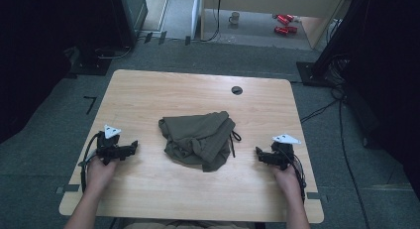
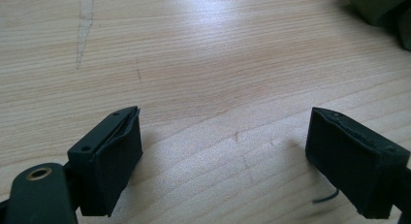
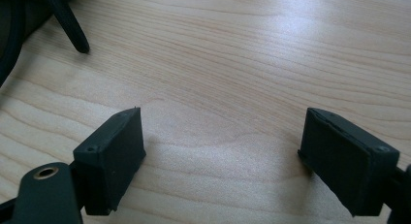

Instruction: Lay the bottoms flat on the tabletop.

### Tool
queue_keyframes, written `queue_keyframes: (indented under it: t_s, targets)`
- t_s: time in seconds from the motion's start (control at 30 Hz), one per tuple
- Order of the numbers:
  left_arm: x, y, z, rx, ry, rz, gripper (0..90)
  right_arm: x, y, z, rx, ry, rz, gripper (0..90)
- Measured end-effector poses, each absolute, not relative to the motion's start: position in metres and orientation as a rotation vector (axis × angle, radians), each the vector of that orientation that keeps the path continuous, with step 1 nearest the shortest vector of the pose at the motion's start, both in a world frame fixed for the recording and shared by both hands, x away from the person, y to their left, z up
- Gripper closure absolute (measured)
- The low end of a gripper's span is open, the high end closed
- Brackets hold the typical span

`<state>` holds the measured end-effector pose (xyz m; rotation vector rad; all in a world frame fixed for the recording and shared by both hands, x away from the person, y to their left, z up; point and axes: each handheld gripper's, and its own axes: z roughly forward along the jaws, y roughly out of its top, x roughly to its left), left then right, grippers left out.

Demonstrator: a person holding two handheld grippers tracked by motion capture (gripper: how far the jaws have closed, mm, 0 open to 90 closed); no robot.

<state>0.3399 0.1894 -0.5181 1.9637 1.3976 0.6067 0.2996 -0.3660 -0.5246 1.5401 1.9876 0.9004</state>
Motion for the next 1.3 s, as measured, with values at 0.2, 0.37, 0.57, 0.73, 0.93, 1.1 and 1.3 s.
queue_keyframes:
  t_s: [0.2,0.37,0.57,0.73,0.93,1.1,1.3]
  targets:
    - [0.3395,0.189,-0.5181,1.961,1.404,0.609,12.9,0.3002,-0.3659,-0.5249,1.549,1.982,0.889,11.9]
    - [0.3394,0.1888,-0.5181,1.96,1.406,0.611,12.8,0.2996,-0.365,-0.5249,1.558,1.977,0.887,11.7]
    - [0.3398,0.1876,-0.5181,1.958,1.413,0.613,11.8,0.2995,-0.3648,-0.5249,1.558,1.976,0.887,11.9]
    - [0.3395,0.1881,-0.518,1.965,1.405,0.608,11.6,0.3002,-0.3642,-0.5248,1.553,1.98,0.891,12.4]
    - [0.3391,0.1891,-0.518,1.963,1.398,0.608,13.5,0.3004,-0.3637,-0.5248,1.541,1.987,0.896,13.6]
    - [0.3367,0.1911,-0.5178,1.976,1.372,0.598,14.6,0.3016,-0.3613,-0.5237,1.527,2.01,0.902,16.9]
    - [0.3355,0.1933,-0.5172,1.984,1.341,0.575,18.3,0.3023,-0.3595,-0.522,1.525,2.026,0.901,20.3]
